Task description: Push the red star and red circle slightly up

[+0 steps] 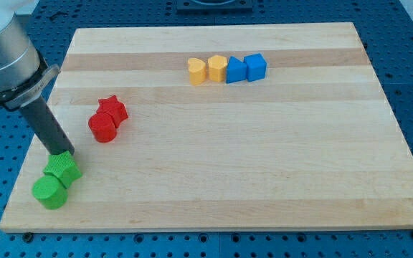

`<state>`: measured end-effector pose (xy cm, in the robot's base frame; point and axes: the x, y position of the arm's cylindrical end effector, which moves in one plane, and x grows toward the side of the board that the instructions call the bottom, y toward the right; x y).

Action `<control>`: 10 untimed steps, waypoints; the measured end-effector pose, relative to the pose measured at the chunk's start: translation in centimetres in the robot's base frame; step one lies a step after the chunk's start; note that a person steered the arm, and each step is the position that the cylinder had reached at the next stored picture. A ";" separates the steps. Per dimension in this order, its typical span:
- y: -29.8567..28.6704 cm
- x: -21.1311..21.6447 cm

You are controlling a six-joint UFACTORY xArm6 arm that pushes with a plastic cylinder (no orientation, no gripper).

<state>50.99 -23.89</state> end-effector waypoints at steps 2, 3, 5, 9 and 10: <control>0.0 0.3; 0.3 0.3; 3.4 -0.4; 3.6 -5.0; 3.6 -5.3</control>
